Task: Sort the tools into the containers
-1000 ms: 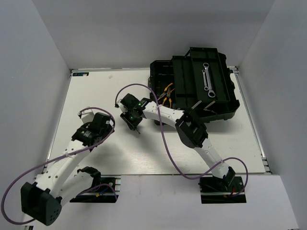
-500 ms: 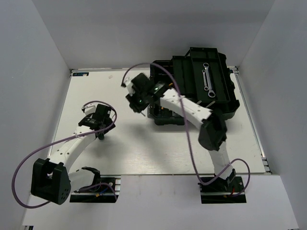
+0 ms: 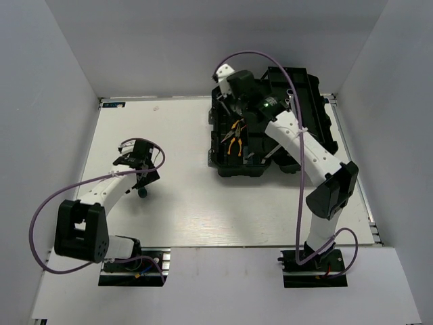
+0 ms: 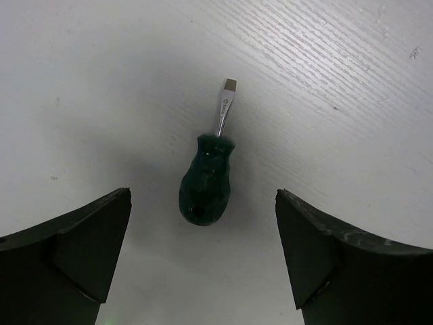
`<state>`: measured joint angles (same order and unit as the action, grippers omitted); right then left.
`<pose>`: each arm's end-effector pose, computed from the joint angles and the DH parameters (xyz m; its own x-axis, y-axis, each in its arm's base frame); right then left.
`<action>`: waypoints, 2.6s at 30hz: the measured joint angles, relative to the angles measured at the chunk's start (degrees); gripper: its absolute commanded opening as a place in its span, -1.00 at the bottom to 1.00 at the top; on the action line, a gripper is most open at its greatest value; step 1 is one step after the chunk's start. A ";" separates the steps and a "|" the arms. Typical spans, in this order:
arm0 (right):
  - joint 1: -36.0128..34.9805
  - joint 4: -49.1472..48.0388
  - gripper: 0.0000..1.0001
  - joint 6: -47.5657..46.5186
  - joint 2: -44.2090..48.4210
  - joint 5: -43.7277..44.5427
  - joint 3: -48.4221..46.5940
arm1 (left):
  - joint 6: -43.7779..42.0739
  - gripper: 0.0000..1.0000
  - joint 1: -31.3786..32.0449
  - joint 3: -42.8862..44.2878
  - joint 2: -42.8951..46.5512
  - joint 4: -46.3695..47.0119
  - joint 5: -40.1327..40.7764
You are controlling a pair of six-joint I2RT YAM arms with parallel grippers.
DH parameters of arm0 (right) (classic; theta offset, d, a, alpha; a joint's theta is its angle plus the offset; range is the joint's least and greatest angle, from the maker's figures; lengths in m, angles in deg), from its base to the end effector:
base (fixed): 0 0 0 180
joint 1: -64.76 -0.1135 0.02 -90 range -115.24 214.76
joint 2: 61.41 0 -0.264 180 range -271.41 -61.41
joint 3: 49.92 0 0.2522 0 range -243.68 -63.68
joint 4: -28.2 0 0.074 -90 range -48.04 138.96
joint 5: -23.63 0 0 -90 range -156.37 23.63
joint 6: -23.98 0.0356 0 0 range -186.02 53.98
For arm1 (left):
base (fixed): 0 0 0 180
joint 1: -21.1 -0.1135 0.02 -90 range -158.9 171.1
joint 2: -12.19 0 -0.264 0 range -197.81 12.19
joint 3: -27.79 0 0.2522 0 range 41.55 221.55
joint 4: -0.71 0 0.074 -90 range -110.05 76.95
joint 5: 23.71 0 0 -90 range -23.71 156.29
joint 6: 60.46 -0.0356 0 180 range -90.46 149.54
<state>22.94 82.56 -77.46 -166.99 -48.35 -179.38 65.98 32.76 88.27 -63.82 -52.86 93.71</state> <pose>0.3162 0.2682 0.4152 -0.2841 -0.5073 -0.8136 -0.5017 0.8018 -0.3247 0.2353 -0.0318 0.2035 -0.7470 -0.3842 -0.5425 -0.5286 0.8382 0.1342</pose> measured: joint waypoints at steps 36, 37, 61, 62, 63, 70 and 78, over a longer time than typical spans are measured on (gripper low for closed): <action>15.04 5.14 0.27 7.04 -5.18 -9.22 4.57 | -9.29 0.60 -3.80 0.81 -9.09 4.28 -7.41; 15.04 4.61 0.27 7.28 -2.75 -10.05 6.78 | -9.31 0.54 -4.07 0.81 -9.51 4.24 -7.54; 18.32 -3.56 -1.00 9.49 29.64 -22.93 30.49 | -13.97 -1.00 -2.91 2.73 -4.00 8.57 -31.95; 18.51 -4.00 -1.00 9.53 31.04 -23.23 31.69 | -14.67 -1.00 -2.43 4.26 -3.37 10.01 -35.76; 18.58 -4.72 -1.00 9.40 32.41 -23.37 32.83 | -15.23 -1.00 -1.86 6.21 -3.13 11.74 -39.56; 19.89 -8.68 -1.00 7.17 36.89 -19.87 38.62 | -16.44 -1.00 3.89 24.90 -11.19 24.59 -59.10; 23.50 -10.03 -1.00 6.19 37.44 -16.17 43.12 | -14.99 -1.00 12.02 55.84 -35.28 28.24 -64.52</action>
<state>46.43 72.53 -71.28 -129.54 -64.52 -136.26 50.99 44.78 144.11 -99.10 -24.62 29.19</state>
